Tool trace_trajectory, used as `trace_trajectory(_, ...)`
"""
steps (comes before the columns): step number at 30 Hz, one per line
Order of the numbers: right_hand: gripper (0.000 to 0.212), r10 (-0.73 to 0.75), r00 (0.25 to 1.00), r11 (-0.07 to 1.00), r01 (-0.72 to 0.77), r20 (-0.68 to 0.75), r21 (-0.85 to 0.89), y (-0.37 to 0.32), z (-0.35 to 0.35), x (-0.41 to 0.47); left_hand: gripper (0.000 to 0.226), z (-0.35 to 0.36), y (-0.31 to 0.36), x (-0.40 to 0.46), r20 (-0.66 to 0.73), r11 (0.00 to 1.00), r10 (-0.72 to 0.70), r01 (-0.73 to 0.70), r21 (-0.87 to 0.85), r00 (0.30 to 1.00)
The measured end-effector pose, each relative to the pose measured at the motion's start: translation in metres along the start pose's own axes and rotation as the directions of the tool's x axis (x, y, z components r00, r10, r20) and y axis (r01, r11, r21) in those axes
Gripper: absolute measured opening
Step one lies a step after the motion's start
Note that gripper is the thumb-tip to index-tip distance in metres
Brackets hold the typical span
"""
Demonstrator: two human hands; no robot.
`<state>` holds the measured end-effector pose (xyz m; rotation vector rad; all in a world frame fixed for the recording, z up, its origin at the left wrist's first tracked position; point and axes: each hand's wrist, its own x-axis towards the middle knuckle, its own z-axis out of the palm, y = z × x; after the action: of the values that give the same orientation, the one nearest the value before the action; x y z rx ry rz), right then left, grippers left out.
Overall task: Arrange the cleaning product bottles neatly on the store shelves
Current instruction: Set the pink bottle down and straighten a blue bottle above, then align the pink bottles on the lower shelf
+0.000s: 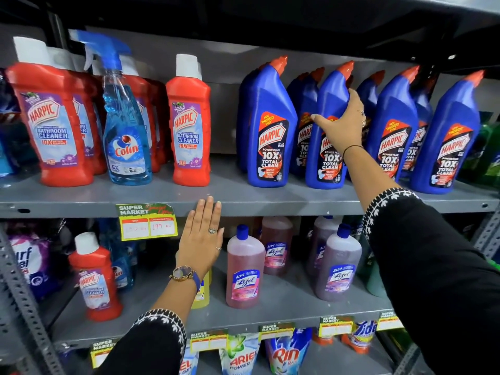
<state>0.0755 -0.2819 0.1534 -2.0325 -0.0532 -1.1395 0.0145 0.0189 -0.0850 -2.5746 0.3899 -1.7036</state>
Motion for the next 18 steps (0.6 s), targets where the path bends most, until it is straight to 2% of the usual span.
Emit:
trace_trajectory(5,0.100,0.023,1.000,1.000,-0.023,0.000,0.010,-0.001,-0.001,-0.003,0.073,-0.006,0.000,0.000,0.033,1.000,0.005,-0.005,-0.013,0.999)
trace_trajectory(7,0.103,0.097,0.995,0.995,-0.097,-0.010,0.037,-0.001,0.000,-0.016,0.075,-0.005,0.000,-0.001,0.039,1.000,0.014,-0.014,0.001,0.999)
trace_trajectory(9,0.102,0.164,0.983,0.985,-0.159,-0.078,0.060,-0.002,0.002,-0.044,0.074,-0.003,0.000,-0.002,0.025,1.000,0.011,-0.011,0.007,1.000)
trace_trajectory(11,0.091,0.088,0.974,0.993,-0.070,-0.210,0.092,-0.005,0.008,-0.087,0.074,-0.001,0.000,-0.003,0.002,1.000,0.009,-0.009,0.007,1.000)
trace_trajectory(14,0.060,-0.120,0.919,0.972,0.186,-0.375,0.145,-0.004,0.025,-0.170,0.075,0.001,0.001,-0.002,-0.019,1.000,0.012,-0.012,0.012,1.000)
trace_trajectory(16,0.043,-0.205,0.914,0.951,0.270,-0.350,0.149,-0.001,0.042,-0.229,0.077,0.002,0.001,0.000,-0.030,1.000,0.014,-0.014,0.003,0.999)
trace_trajectory(18,0.031,-0.241,0.957,0.951,0.266,-0.159,0.160,0.003,0.063,-0.280,0.075,0.003,0.001,0.000,-0.040,1.000,0.017,-0.016,0.007,0.999)
